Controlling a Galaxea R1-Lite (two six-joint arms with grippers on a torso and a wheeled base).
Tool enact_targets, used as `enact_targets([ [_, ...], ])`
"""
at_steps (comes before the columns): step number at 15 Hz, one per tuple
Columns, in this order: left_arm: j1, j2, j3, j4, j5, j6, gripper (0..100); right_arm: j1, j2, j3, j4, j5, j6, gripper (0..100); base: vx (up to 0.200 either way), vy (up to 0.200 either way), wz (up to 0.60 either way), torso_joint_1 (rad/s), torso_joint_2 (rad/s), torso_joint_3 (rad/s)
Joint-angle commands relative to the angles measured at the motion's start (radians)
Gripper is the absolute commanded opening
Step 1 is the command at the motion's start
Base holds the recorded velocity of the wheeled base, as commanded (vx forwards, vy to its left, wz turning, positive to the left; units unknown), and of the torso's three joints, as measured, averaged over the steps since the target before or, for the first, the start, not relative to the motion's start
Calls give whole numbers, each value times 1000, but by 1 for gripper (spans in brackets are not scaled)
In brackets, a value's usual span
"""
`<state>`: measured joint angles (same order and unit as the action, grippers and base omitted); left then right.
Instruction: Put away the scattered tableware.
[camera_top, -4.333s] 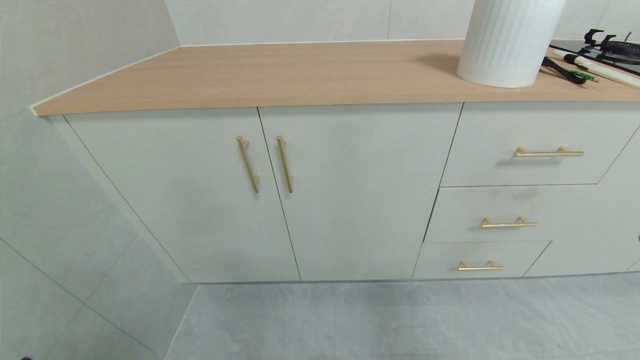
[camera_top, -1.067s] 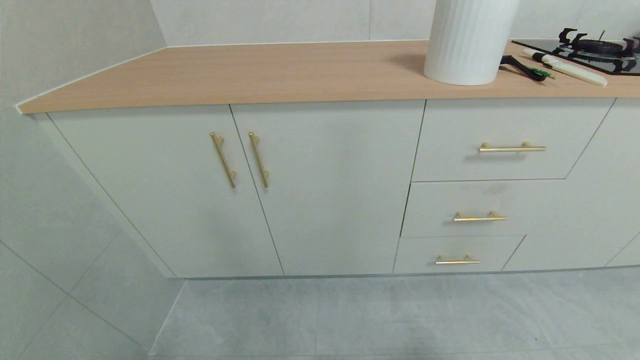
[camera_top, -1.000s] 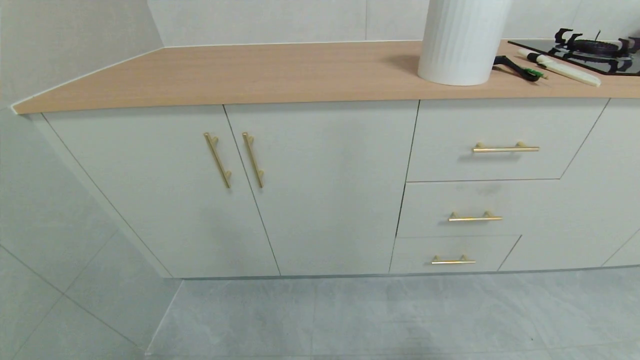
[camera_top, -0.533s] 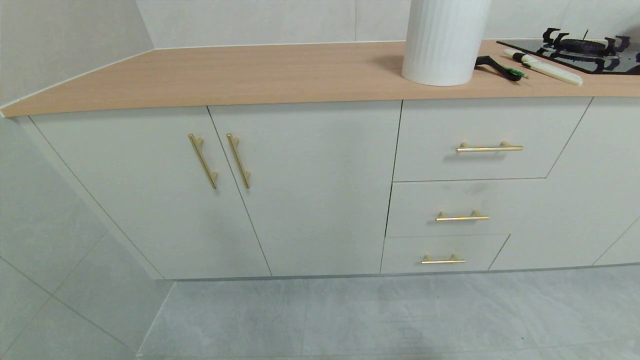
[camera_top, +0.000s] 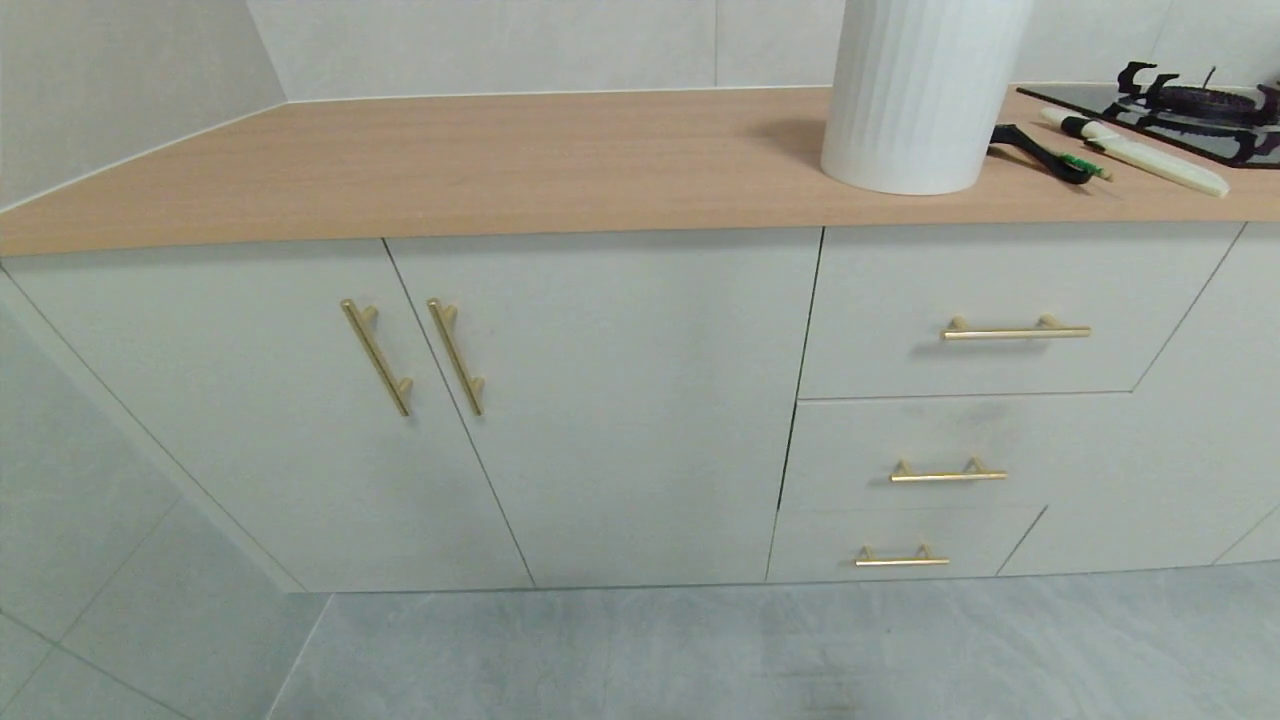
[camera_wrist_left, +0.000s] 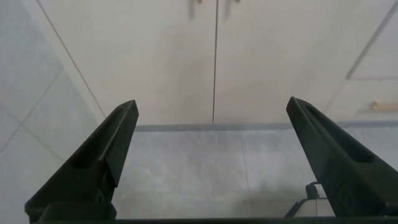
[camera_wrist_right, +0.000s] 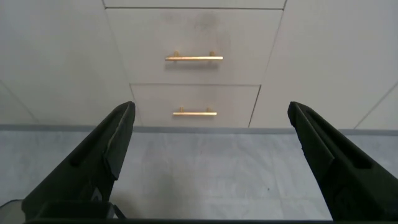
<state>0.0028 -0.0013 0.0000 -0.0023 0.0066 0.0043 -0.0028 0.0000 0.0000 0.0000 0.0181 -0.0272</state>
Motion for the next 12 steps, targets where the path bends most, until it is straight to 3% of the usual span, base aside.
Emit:
enact_targets([
  [1,0,1,0,-1,0,0,100,0,2,0,0,0,0,100,200,0,0,2,2,2],
  [4,0,1,0,-1,1,-1,100,0,2,0,0,0,0,100,200,0,0,2,-1,5],
  [9,0,1,0,1,0,2,100,0,2,0,0,0,0,100,0,0,0,0,0,0],
  [12,0,1,0,1,0,2,100,0,2,0,0,0,0,100,-67,-200,0,4,5,2],
])
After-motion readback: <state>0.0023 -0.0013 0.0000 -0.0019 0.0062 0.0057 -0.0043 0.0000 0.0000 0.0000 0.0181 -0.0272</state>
